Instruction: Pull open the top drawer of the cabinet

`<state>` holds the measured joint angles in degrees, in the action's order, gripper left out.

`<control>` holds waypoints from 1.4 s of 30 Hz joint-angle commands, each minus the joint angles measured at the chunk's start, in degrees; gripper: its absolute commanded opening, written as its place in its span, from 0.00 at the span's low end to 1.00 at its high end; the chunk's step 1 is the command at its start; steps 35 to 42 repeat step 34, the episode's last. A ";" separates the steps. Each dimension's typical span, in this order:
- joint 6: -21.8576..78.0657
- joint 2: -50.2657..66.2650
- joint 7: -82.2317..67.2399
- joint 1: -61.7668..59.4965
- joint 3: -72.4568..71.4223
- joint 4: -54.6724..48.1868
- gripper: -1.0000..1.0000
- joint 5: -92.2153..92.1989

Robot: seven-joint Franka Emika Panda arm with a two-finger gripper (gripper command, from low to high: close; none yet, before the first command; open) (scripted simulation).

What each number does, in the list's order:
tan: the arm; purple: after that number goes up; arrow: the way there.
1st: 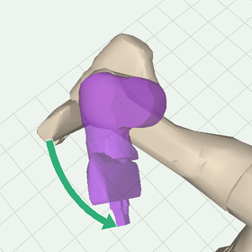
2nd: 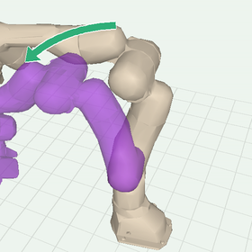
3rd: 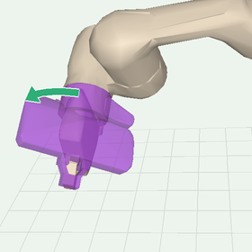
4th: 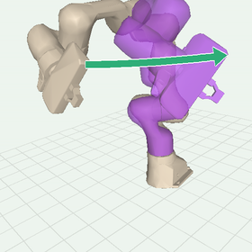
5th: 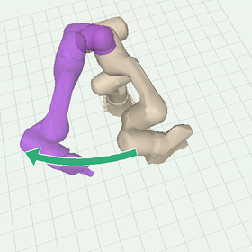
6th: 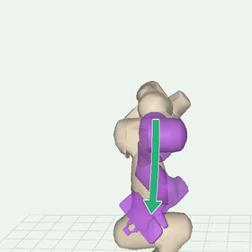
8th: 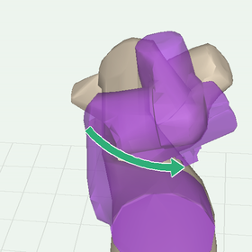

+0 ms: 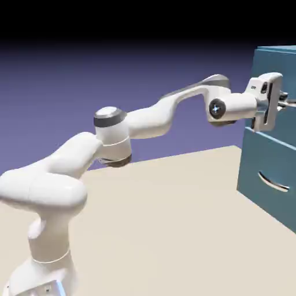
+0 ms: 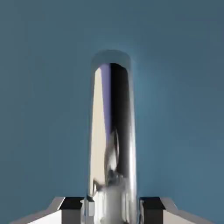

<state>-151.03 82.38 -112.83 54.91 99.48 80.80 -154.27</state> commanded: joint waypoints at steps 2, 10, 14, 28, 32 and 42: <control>1.47 0.00 -1.13 2.64 0.45 4.15 0.00 -0.53; 7.12 0.01 -4.74 13.57 2.58 20.76 0.00 -1.48; 9.69 0.13 -6.17 19.35 3.95 29.06 0.00 -1.34; 16.06 2.35 -8.95 42.34 11.20 58.12 0.00 2.95; 16.36 2.92 -8.96 45.27 12.31 61.31 1.00 3.93; 16.39 3.88 -8.80 49.42 13.94 65.46 1.00 5.60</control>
